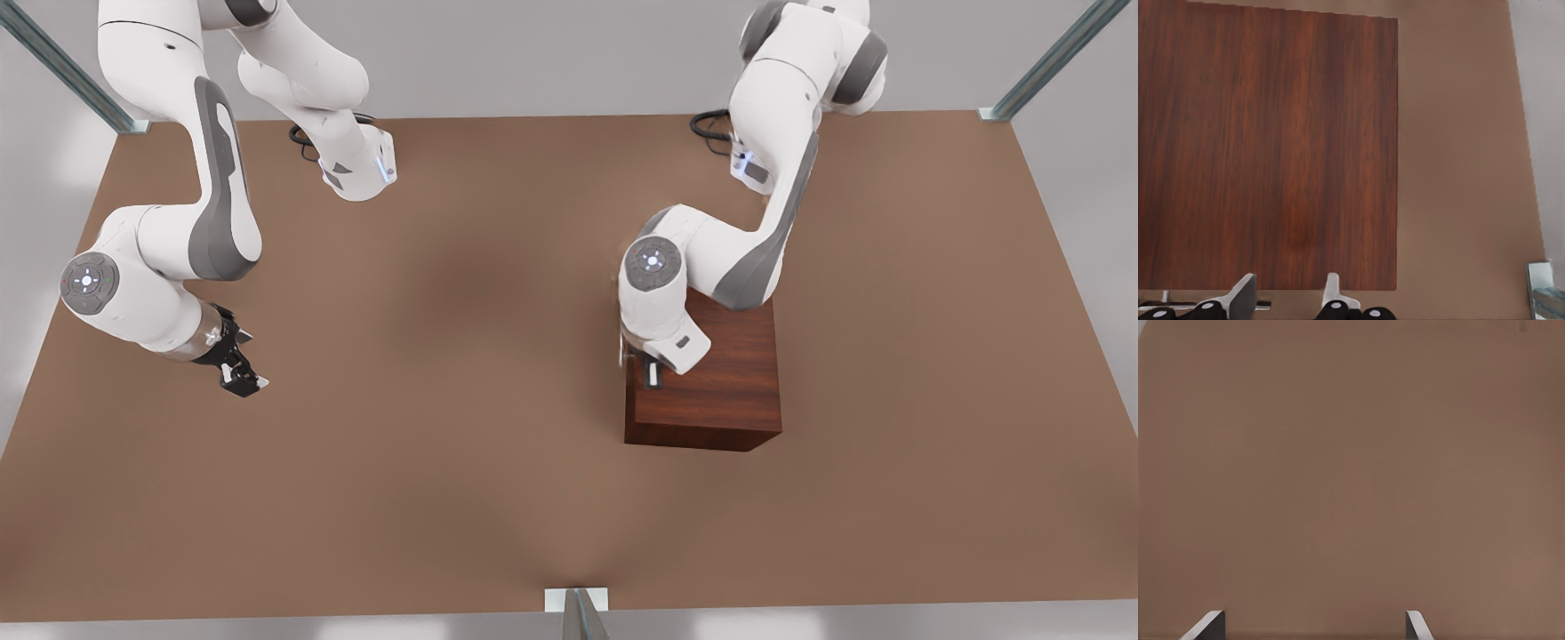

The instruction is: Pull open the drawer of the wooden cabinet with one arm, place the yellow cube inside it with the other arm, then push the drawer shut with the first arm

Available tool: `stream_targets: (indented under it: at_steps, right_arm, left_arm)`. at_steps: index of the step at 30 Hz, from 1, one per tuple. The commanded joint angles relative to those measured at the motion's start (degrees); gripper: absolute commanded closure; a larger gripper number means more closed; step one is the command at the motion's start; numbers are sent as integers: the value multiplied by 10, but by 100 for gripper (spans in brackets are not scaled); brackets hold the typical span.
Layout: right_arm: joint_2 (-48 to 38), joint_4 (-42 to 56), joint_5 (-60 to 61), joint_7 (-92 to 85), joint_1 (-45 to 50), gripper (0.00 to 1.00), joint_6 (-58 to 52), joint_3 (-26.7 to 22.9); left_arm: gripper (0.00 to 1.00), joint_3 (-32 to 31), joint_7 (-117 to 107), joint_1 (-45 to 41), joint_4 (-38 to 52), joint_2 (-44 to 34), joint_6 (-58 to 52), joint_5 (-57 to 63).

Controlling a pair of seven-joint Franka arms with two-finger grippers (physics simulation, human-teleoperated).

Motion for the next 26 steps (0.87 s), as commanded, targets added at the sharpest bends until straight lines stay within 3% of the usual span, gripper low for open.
stream_targets:
  at_steps: [1, 5, 7, 10, 11, 13, 17, 18, 21, 26]
  right_arm:
    - [-1, 0, 0, -22, 0, 0, 0, 0]
    - [-1, 0, 0, -23, 0, 0, 0, 0]
    - [-1, 1, 0, -23, -1, 0, 0, 0]
    - [-1, 1, 0, -23, -1, 0, 0, -1]
    - [-1, 1, 0, -23, -1, 0, 0, -1]
    - [-1, 5, 0, -24, -1, 0, 0, -1]
    - [-1, 5, 0, -25, -1, 0, 0, -1]
    - [-1, 5, 0, -25, -1, 0, 0, -1]
    - [0, 5, 0, -25, -1, 0, 0, 0]
    - [0, 5, 0, -25, -1, 0, 0, -1]
  left_arm:
    - [0, 1, 458, 54, -35, -46, -78, -28]
    - [0, 2, 810, 97, -47, -92, -98, -53]
    - [0, 33, 1122, 104, -42, -97, -116, -61]
    - [0, 38, 1272, 247, -10, -97, -116, -298]
    - [0, 36, 1312, 278, 1, -95, -114, -305]
    - [0, 21, 1338, 263, 2, -99, -114, -185]
    - [0, 22, 1362, 270, 2, -98, -98, -180]
    - [0, -10, 1361, 302, 8, -95, -100, -181]
    - [0, -19, 1333, 301, 3, -103, -119, -125]
    - [0, -21, 1264, 266, 8, -97, -102, -130]
